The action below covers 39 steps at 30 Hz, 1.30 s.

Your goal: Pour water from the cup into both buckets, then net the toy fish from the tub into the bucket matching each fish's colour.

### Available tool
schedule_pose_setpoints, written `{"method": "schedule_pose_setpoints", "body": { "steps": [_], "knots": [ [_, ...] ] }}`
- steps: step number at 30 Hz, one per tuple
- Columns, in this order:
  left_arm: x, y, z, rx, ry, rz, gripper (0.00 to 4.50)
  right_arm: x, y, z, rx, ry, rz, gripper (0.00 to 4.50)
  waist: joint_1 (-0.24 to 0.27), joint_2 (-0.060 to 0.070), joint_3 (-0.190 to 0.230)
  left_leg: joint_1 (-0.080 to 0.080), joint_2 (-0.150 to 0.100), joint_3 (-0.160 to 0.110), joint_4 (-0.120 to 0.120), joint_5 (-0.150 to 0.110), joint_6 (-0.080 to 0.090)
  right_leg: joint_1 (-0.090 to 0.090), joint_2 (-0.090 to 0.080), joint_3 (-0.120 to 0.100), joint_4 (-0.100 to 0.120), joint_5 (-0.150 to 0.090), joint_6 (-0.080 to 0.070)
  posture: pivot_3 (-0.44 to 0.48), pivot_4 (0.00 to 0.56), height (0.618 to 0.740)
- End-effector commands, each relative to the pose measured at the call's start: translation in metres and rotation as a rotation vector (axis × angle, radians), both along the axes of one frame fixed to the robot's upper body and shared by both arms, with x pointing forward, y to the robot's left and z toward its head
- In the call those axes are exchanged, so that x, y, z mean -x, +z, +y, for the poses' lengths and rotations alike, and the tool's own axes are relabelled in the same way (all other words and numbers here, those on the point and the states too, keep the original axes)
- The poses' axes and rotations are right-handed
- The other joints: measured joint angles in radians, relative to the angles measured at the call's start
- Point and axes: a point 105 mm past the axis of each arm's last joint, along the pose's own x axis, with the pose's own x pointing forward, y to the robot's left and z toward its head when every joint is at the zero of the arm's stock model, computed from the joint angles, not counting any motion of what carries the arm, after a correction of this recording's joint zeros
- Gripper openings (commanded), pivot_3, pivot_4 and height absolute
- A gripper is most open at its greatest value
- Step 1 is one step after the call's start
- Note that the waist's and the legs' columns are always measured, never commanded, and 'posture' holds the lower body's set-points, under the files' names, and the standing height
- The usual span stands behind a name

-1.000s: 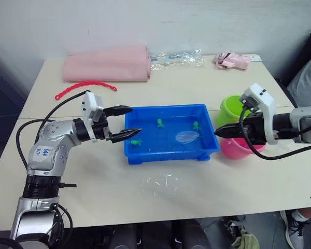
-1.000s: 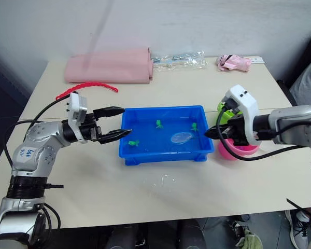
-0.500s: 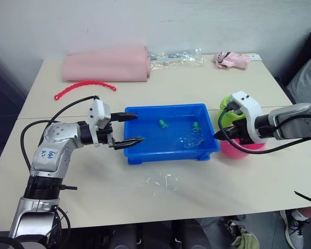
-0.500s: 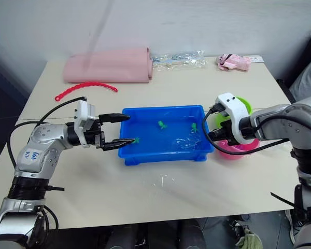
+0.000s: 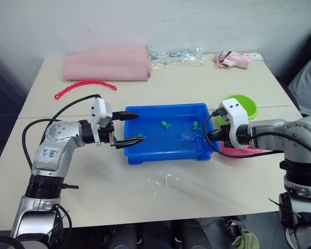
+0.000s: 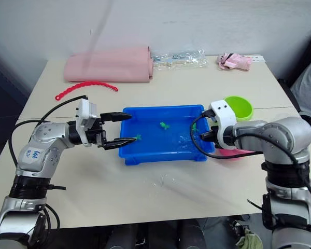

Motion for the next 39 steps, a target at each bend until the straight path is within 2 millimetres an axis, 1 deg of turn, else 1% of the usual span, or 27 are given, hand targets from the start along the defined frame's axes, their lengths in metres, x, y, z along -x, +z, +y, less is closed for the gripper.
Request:
{"method": "schedule_pose_setpoints", "body": {
  "steps": [1, 4, 8, 14, 16, 19, 24, 29, 34, 39],
  "knots": [
    [0.006, 0.009, -0.001, 0.024, -0.009, -0.032, 4.48, 0.002, 0.009, -0.006, 0.025, -0.040, -0.078, 0.00, 0.000, 0.000, 0.000, 0.000, 0.000, 0.000, 0.000, 0.000, 0.000, 0.000, 0.000, 0.000, 0.000, 0.000, 0.000, 0.000, 0.150, 0.740],
    [0.006, 0.007, -0.002, 0.026, -0.011, -0.026, 4.48, 0.002, 0.010, -0.007, 0.015, -0.063, -0.095, 0.00, -0.001, 0.000, 0.000, 0.000, 0.000, 0.000, 0.000, 0.000, 0.000, 0.000, 0.000, 0.000, 0.000, 0.000, 0.000, 0.000, 0.150, 0.740],
    [0.005, 0.007, -0.003, 0.027, -0.015, -0.022, 4.48, 0.000, 0.018, -0.008, 0.001, -0.099, -0.161, 0.00, -0.001, 0.000, 0.000, 0.000, 0.000, 0.000, 0.000, 0.000, 0.000, 0.000, 0.000, 0.000, 0.000, 0.000, 0.000, 0.000, 0.150, 0.740],
    [0.004, 0.007, -0.003, 0.027, -0.019, -0.018, 4.48, 0.003, 0.020, -0.010, -0.043, -0.094, -0.237, 0.00, 0.002, 0.000, 0.000, 0.000, 0.000, 0.000, -0.001, 0.000, 0.000, 0.000, 0.000, 0.000, -0.001, 0.000, 0.000, 0.000, 0.150, 0.740],
    [0.004, 0.006, -0.003, 0.027, -0.020, -0.016, 4.48, 0.006, 0.017, -0.011, -0.053, -0.078, -0.252, 0.00, 0.002, 0.000, 0.000, 0.000, -0.001, 0.000, -0.001, 0.000, 0.000, 0.000, 0.000, 0.000, -0.001, 0.000, 0.000, 0.000, 0.150, 0.740],
    [0.004, 0.005, -0.004, 0.028, -0.024, -0.012, 4.48, 0.008, 0.013, -0.011, -0.149, -0.090, -0.268, 0.00, 0.001, 0.000, 0.000, 0.000, 0.000, 0.000, -0.001, 0.000, 0.000, 0.000, 0.000, 0.000, -0.001, 0.000, 0.000, 0.000, 0.150, 0.740],
    [0.003, 0.005, -0.004, 0.029, -0.030, -0.007, 4.48, 0.011, 0.008, -0.010, -0.197, -0.045, -0.323, 0.00, 0.000, 0.000, 0.000, 0.000, 0.000, 0.000, -0.001, 0.000, 0.000, 0.000, 0.001, 0.000, 0.000, 0.000, 0.000, 0.000, 0.150, 0.740],
    [0.003, 0.005, -0.005, 0.030, -0.033, -0.006, 4.48, 0.012, -0.010, -0.012, -0.182, -0.076, -0.319, 0.00, 0.000, 0.000, 0.000, 0.000, 0.000, 0.000, -0.001, 0.000, 0.000, 0.000, 0.001, 0.000, -0.001, 0.000, 0.000, 0.000, 0.150, 0.740],
    [0.002, 0.005, -0.005, 0.029, -0.034, -0.007, 4.48, 0.008, -0.014, -0.011, -0.166, -0.092, -0.357, 0.00, -0.001, 0.000, 0.000, 0.001, 0.000, 0.000, -0.001, 0.000, 0.000, 0.000, 0.001, 0.000, 0.000, 0.000, 0.000, 0.000, 0.150, 0.740],
    [0.002, 0.005, -0.006, 0.030, -0.032, -0.008, 4.48, 0.004, -0.018, -0.006, -0.163, -0.088, -0.368, 0.00, -0.001, 0.000, 0.000, 0.001, 0.000, 0.000, -0.001, 0.000, 0.000, 0.000, 0.001, 0.000, 0.000, 0.000, 0.000, 0.000, 0.150, 0.740]
  ]
}}
